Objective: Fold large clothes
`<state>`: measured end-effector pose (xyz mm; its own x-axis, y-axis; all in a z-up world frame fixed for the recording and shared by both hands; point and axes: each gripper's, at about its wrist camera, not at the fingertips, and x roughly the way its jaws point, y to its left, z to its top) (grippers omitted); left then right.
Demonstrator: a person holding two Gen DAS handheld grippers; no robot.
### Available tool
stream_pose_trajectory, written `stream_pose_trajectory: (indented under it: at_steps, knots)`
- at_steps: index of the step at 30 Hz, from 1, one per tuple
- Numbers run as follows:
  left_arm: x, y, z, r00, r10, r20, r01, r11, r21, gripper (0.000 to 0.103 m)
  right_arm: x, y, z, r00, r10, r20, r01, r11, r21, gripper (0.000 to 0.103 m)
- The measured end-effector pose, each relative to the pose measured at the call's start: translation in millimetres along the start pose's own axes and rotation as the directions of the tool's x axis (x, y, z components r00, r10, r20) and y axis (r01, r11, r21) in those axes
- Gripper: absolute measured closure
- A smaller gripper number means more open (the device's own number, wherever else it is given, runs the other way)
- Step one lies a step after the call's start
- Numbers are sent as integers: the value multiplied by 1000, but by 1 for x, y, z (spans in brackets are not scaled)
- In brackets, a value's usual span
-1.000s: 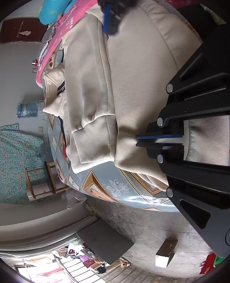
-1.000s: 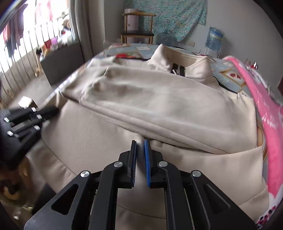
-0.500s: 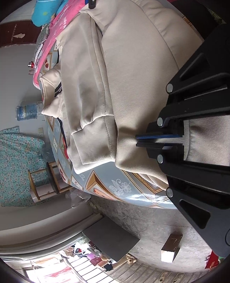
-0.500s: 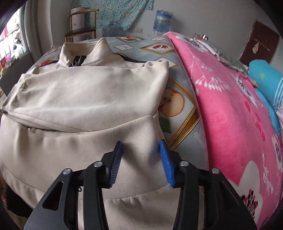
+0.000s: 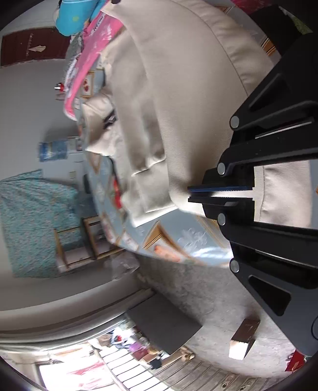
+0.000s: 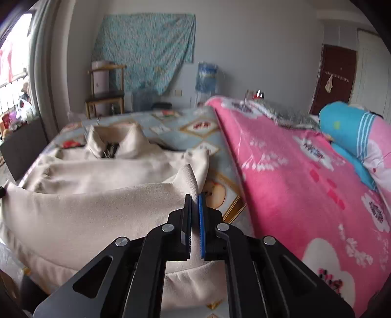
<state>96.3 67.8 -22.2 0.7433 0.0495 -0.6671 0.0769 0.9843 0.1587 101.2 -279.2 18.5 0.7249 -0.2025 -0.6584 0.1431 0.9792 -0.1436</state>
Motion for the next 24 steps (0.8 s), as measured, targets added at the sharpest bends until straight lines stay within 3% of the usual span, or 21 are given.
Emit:
stream_pose_trajectory:
  at_steps: [2,4,6,8,9,11,13,16,18,20,22,23,24]
  knots:
    - [27,-5,-6,998,5,-65,-4,1000,13,100,41,4,-12,996,-19,-84,19,1000,-11,98]
    - [32,-17,-11,997,55,-44,-52,995,82,100,61,7,-21,990,-30,-135,27,999,-30,98]
    - [31,-25,-12,995,90,-42,-83,987,134,100,50,6,-20,993,-26,-116,24,1000,-19,96]
    - [30,-27,-15,995,94,-43,-86,985,151,99,29,-6,-15,996,-12,-90,15,999,31,77]
    - [29,-27,-16,995,93,-42,-85,984,156,99,16,-13,-12,998,-12,-67,16,998,61,74]
    - [29,-28,-17,994,99,-40,-91,981,174,99,-7,-21,-6,1000,2,-18,0,995,103,73]
    - [29,-30,-18,994,106,-39,-96,977,191,99,-25,-16,-1,997,78,18,-79,990,114,73]
    - [30,-28,-16,994,100,-43,-90,978,189,99,-38,30,-4,952,305,8,-305,952,21,73]
    - [31,-27,-14,995,93,-48,-83,980,180,99,-32,79,-15,899,434,-66,-438,895,-82,73]
    - [31,-25,-13,995,84,-52,-74,983,167,99,-18,119,-28,845,509,-161,-530,837,-133,73]
    - [31,-22,-13,996,68,-56,-59,987,150,99,1,142,-36,817,528,-232,-565,813,-141,74]
    - [30,-20,-12,997,58,-59,-49,989,141,97,15,152,-40,805,526,-275,-574,808,-135,77]
    - [29,-17,-11,997,48,-60,-39,990,132,97,19,156,-39,815,517,-261,-562,814,-145,77]
